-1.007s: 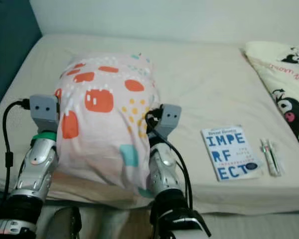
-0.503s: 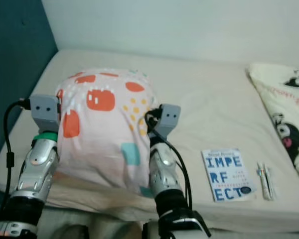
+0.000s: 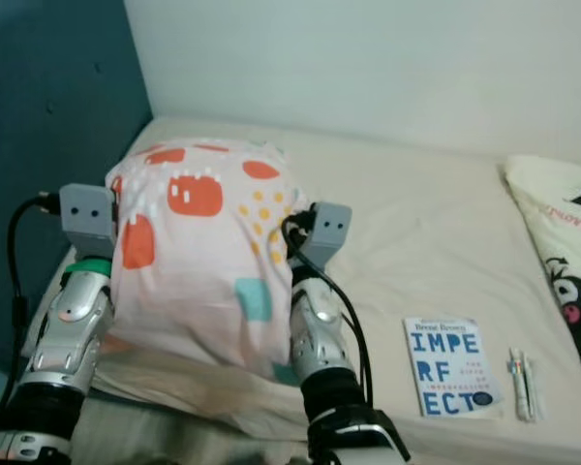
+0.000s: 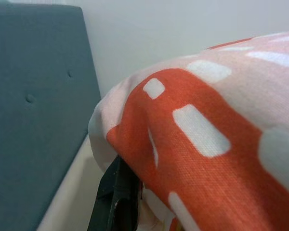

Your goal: Clean up the room

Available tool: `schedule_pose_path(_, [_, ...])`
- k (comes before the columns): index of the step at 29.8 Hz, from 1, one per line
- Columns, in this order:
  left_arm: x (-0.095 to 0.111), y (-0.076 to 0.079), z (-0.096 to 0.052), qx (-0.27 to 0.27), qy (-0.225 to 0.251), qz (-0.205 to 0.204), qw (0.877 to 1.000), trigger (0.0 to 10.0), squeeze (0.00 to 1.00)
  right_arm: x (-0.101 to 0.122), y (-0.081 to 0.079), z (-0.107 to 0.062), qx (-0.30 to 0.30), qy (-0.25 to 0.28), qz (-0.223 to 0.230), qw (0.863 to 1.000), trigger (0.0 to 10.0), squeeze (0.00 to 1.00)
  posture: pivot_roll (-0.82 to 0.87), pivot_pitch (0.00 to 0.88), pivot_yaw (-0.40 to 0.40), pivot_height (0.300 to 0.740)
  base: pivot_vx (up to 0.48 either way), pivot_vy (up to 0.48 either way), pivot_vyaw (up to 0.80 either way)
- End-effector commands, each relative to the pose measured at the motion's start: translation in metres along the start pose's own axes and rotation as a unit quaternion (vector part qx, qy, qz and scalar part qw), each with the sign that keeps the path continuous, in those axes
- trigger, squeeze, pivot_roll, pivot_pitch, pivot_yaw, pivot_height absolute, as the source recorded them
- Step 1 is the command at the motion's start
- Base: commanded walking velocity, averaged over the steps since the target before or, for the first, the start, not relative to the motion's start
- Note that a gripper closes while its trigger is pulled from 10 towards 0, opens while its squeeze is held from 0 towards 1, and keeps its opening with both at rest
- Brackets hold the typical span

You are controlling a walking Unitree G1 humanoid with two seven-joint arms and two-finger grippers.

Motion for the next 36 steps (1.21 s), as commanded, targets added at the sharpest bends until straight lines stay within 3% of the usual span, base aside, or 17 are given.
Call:
schedule_pose_path(1, [0.016,0.027,0.002,-0.051,0.029,0.002,0.998,10.0,0.00,-0.002,-0.038,0.005,0.046,0.009,0.017,0.999,10.0,0.00,0.07,0.000,0.021,0.729,0.000,0.000,0.00])
schedule_pose_path(12, [0.012,0.026,0.001,-0.052,0.021,0.005,0.998,10.0,0.00,-0.003,-0.031,0.006,0.024,0.004,-0.012,1.000,10.0,0.00,0.07,0.000,0.024,0.740,0.000,0.000,0.00])
schedule_pose_path(28, [0.005,0.024,-0.002,-0.051,0.006,0.008,0.999,10.0,0.00,-0.012,-0.028,0.004,0.016,-0.015,0.001,1.000,10.0,0.00,0.06,0.000,0.023,0.740,0.000,0.000,0.00])
schedule_pose_path(36, [0.003,0.023,-0.003,-0.049,0.001,0.016,0.999,10.0,0.00,-0.016,-0.029,0.003,0.019,-0.025,-0.002,0.999,10.0,0.00,0.07,0.000,0.015,0.740,0.000,0.000,-0.78])
Point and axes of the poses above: a point about 5 cm out from each wrist's last joint towards the gripper, its own z axis pointing out of the wrist towards the gripper, its own x axis along the axis of the wrist's last joint, y = z × x, the point moved 6 cm from there along z, pointing out of the wrist towards the gripper, and after that the axes turned 6 degrees about z, right-handed, at the moved point
